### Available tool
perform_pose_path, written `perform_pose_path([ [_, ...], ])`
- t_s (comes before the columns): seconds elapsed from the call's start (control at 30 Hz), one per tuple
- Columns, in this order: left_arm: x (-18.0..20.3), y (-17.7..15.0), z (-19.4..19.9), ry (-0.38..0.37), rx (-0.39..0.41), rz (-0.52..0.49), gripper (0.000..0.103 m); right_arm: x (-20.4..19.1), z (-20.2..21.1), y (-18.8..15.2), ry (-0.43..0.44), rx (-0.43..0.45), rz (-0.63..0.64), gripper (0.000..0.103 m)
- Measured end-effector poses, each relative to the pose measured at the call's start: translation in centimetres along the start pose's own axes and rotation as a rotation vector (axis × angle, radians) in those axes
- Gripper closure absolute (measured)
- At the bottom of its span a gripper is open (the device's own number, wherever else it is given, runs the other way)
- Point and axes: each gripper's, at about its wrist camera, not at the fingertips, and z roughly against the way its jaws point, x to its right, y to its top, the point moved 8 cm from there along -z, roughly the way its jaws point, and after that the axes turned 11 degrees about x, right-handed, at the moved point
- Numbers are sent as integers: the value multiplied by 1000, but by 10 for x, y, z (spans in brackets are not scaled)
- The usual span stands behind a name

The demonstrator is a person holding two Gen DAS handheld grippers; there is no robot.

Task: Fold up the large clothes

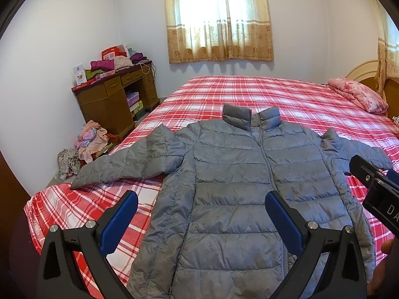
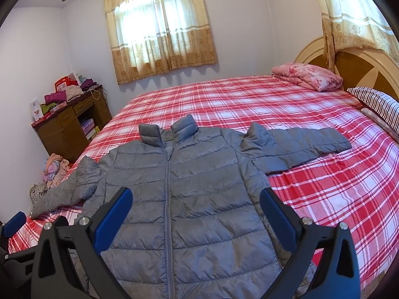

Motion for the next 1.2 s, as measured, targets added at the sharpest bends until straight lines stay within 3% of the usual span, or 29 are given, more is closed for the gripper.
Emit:
perform_pose_path([
  [1.2, 11, -7, -9, -30, -36, 3, 1, 13, -7, -7, -8, -38, -26, 0],
])
